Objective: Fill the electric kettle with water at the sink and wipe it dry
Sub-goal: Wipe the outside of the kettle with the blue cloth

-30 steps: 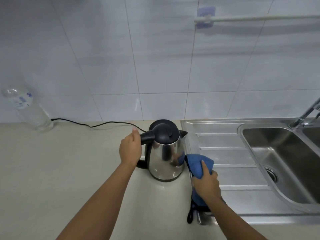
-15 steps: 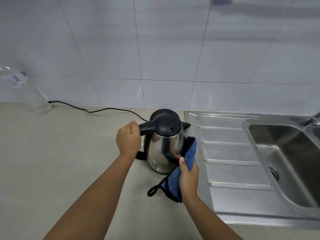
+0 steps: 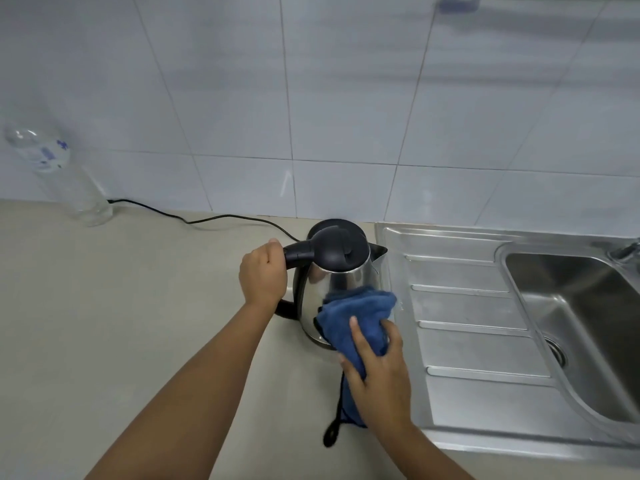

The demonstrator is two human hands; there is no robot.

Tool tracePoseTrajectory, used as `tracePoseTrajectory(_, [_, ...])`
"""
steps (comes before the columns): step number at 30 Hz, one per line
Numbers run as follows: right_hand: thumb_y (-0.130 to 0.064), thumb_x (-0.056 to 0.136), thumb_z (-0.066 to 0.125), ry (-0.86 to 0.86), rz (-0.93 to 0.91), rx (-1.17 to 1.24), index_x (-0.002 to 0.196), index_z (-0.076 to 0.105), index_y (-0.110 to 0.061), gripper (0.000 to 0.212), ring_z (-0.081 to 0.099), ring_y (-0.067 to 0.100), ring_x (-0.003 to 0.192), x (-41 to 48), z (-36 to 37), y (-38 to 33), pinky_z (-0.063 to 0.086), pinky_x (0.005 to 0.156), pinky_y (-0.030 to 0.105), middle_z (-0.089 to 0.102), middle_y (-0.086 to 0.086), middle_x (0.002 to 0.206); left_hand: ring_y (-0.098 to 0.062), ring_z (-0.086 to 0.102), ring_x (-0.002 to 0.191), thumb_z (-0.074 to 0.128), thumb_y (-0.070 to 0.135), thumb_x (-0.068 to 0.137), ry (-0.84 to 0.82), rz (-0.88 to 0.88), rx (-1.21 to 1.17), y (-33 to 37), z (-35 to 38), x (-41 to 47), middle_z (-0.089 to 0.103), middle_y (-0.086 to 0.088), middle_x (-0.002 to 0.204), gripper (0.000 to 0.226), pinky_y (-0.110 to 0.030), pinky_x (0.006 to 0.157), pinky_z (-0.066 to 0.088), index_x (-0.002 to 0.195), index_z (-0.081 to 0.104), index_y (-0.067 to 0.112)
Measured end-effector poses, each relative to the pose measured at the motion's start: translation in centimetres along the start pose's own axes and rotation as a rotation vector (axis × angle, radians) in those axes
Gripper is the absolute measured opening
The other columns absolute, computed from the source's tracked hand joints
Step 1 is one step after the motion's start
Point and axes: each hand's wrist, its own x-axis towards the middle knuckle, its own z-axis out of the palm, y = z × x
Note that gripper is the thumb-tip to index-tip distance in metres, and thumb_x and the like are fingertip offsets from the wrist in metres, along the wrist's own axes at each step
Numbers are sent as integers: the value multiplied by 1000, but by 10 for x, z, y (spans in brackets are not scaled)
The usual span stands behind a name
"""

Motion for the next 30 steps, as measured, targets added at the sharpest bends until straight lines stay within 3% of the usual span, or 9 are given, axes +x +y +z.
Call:
tracePoseTrajectory(2, [-21, 72, 90, 16, -178, -115, 144, 45, -35, 86, 66, 41, 105, 16, -13, 3, 60, 79, 47, 43, 22, 143, -28, 47, 67, 39, 14, 95, -32, -24, -16, -1, -4, 3, 55, -16, 68, 28, -32, 59, 32, 72, 50, 2])
tracePoseTrajectory(6, [-20, 73, 85, -24, -476, -312, 139, 56, -36, 74, 63, 31, 84, 51, -31, 9, 52, 68, 41, 42, 14, 142, -34, 53, 75, 50, -8, 83, -110, 12, 128, -2, -9, 3, 66, -23, 88, 12, -37, 60, 31, 91, 58, -7])
tracePoseTrajectory(11, [-29, 61, 92, -408, -859, -631, 128, 68, -42, 73, 67, 24, 84, 43, -39, 18, 54, 68, 36, 51, 1, 143, -34, 51, 75, 48, -8, 83, -167, 86, 146, 5, -12, 1, 65, -24, 88, 9, -38, 58, 30, 86, 55, -5])
tracePoseTrajectory(14, [-25, 64, 89, -328, -860, -600, 128, 68, -39, 69, 61, 24, 83, 62, -41, -7, 50, 67, 36, 53, 1, 148, -37, 54, 72, 45, 2, 86, -123, 106, 60, 6, -11, -1, 63, -23, 78, 17, -45, 63, 42, 70, 49, 6])
tracePoseTrajectory(18, [-20, 63, 88, -232, -805, -607, 132, 66, -38, 74, 58, 25, 81, 77, -44, -28, 48, 66, 36, 51, 1, 152, -34, 43, 62, 33, 20, 80, -108, 51, -36, 10, -11, -4, 46, -8, 54, 29, -45, 55, 33, 51, 30, 19])
tracePoseTrajectory(23, [-30, 66, 88, -540, -916, -754, 128, 67, -42, 67, 64, 19, 91, 41, -36, -7, 53, 74, 33, 45, -6, 157, -38, 52, 75, 48, -2, 82, -144, 244, 267, 3, -13, -2, 66, -21, 87, 12, -31, 54, 23, 77, 53, 8])
tracePoseTrajectory(25, [-28, 63, 89, -472, -924, -739, 124, 70, -43, 65, 63, 20, 88, 52, -38, -12, 51, 70, 33, 48, -6, 155, -38, 53, 78, 48, -5, 81, -176, 216, 284, 5, -14, -3, 65, -20, 93, 11, -33, 58, 24, 87, 55, 2])
tracePoseTrajectory(28, [-20, 65, 85, -297, -896, -649, 127, 69, -41, 68, 59, 24, 83, 77, -41, -25, 47, 66, 34, 51, -3, 153, -30, 42, 69, 43, 4, 87, -132, 138, 173, 3, -11, -2, 56, -9, 73, 16, -31, 51, 21, 72, 44, 10])
tracePoseTrajectory(30, [-14, 69, 81, -226, -911, -617, 130, 67, -38, 68, 58, 26, 85, 85, -42, -22, 47, 68, 37, 48, -1, 155, -26, 44, 70, 40, 19, 94, -136, 21, 23, 2, -8, 2, 53, -5, 70, 26, -28, 58, 32, 69, 46, 11])
